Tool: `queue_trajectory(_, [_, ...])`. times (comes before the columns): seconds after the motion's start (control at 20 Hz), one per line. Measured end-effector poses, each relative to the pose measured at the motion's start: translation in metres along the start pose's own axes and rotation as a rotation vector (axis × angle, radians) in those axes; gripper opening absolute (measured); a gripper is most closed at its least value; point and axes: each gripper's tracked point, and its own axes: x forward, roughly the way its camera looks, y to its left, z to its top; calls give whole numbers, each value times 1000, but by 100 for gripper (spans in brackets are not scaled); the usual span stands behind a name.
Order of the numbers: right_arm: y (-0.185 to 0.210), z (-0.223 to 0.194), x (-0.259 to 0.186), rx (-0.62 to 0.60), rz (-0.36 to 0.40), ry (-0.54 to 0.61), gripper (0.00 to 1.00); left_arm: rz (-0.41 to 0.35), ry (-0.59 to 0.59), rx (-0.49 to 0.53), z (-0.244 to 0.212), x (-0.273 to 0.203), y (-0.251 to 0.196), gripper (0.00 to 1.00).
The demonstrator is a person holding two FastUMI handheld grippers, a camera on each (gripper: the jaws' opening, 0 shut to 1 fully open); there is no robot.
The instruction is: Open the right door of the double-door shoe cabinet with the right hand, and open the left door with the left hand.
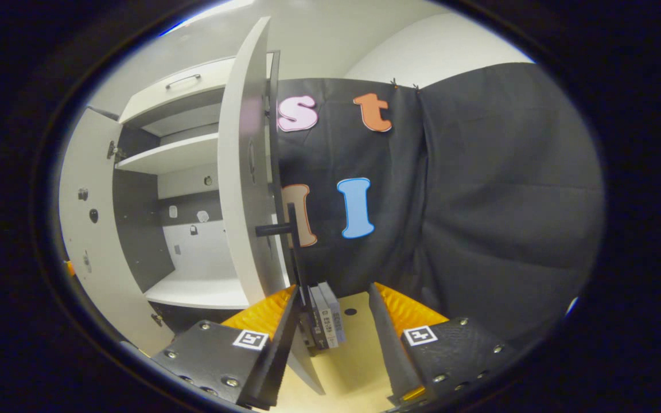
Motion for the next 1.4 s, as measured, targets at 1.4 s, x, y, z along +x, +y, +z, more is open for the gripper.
queue_trajectory(1.4, [104, 65, -79, 24, 159, -123, 70, -198, -116, 14, 45, 3, -67, 12])
